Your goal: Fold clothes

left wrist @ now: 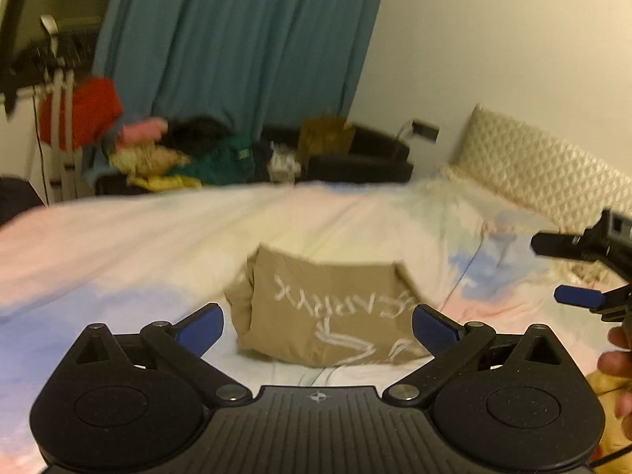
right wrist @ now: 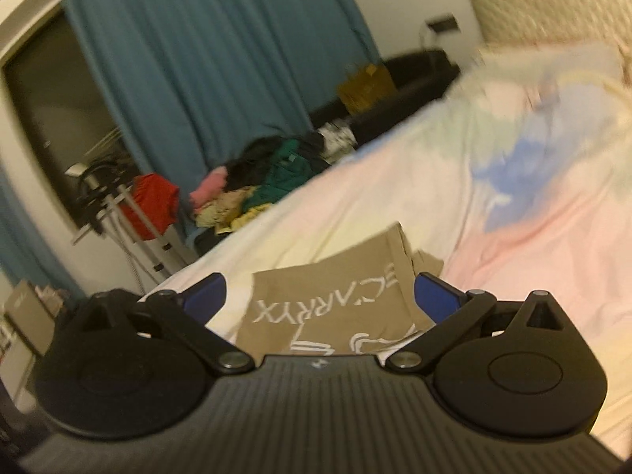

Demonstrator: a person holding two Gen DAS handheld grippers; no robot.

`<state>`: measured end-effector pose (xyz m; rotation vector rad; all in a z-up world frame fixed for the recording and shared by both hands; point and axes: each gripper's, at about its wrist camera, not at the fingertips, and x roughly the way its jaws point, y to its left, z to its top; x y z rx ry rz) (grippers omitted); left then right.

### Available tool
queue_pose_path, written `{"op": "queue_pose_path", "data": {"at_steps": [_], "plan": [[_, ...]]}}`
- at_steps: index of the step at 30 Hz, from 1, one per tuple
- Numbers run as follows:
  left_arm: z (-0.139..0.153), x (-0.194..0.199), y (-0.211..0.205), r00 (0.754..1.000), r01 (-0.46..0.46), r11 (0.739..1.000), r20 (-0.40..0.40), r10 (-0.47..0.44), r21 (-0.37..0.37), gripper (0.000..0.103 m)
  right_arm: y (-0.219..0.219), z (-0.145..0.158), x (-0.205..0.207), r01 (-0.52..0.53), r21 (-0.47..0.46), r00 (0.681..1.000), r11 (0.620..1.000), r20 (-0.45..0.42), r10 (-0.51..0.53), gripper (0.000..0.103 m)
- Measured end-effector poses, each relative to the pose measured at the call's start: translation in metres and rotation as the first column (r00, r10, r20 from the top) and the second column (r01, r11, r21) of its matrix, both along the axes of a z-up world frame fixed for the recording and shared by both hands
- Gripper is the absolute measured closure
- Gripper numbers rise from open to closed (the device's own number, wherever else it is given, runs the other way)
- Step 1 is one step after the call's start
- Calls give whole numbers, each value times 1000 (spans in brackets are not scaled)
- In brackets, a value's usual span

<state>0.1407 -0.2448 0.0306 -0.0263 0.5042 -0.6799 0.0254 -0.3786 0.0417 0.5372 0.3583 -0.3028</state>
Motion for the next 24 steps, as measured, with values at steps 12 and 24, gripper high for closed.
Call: {"op": "queue_pose_path", "data": {"at_steps": [12,24], "plan": [[85,-128,44,988,8,999,154,0,-50,0,65,47,-90,-46,-240,995,970,77,66,0],[53,-183,65,970,-46,999,236,51,-26,1,107,10,-125,-39,-352,994,935,83,72,0]]}}
